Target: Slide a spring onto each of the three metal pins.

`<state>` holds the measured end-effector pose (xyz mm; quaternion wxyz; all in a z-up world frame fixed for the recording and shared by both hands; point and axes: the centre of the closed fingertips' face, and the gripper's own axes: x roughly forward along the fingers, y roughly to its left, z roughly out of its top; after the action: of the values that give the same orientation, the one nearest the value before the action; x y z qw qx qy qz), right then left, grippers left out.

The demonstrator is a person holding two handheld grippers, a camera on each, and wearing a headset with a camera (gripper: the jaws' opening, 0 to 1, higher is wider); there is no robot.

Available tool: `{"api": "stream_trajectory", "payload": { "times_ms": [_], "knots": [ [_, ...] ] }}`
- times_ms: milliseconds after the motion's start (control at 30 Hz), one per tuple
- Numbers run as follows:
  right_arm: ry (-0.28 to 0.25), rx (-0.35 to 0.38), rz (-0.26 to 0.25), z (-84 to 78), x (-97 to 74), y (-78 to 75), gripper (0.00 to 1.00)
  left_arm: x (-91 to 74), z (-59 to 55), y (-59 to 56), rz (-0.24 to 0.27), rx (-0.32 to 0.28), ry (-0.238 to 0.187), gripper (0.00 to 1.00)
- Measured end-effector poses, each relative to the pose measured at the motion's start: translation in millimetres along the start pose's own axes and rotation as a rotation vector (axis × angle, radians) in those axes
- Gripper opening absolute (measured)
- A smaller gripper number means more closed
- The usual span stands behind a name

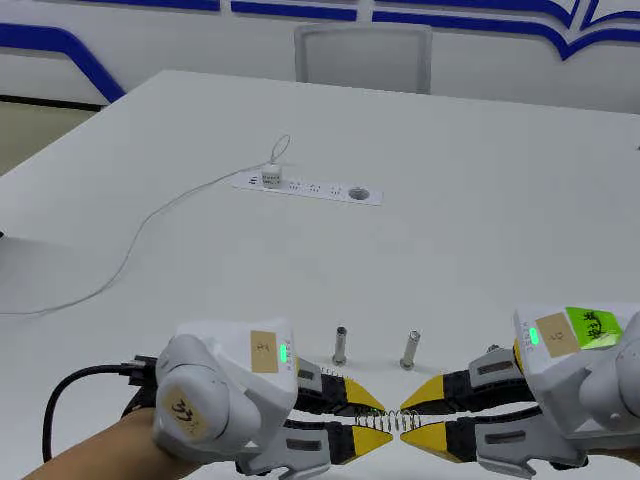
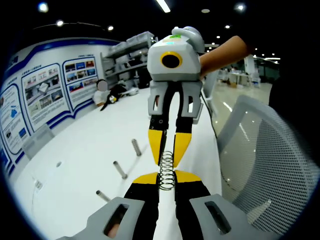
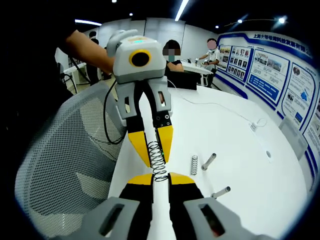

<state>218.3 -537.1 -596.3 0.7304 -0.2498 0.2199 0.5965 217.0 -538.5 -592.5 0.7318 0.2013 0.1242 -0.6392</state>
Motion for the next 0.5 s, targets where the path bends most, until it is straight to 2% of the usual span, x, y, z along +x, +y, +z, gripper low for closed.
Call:
{"api": "stream_trajectory", "payload": {
  "times_ms": [100,167,267,500],
  "knots": [
    [-0.027,0.029,0.024,4.1,-2.3,3.0,0.11,0.5,-1.5,-2.1,-0.004,0.004,0.008,0.1],
    [-0.071,0.059,0.04,10.3,-4.4,2.7,0.11,3.0,-4.6,-2.8,0.001,0.027,0.029,0.1],
    [-0.071,0.07,0.039,10.8,-6.5,0.1,0.11,3.9,-3.4,-0.7,0.012,0.025,0.028,0.1],
    [-0.127,0.109,0.042,21.7,-11.9,0.1,0.11,4.4,0.3,1.4,0.017,0.021,0.016,0.1]
  ]
}}
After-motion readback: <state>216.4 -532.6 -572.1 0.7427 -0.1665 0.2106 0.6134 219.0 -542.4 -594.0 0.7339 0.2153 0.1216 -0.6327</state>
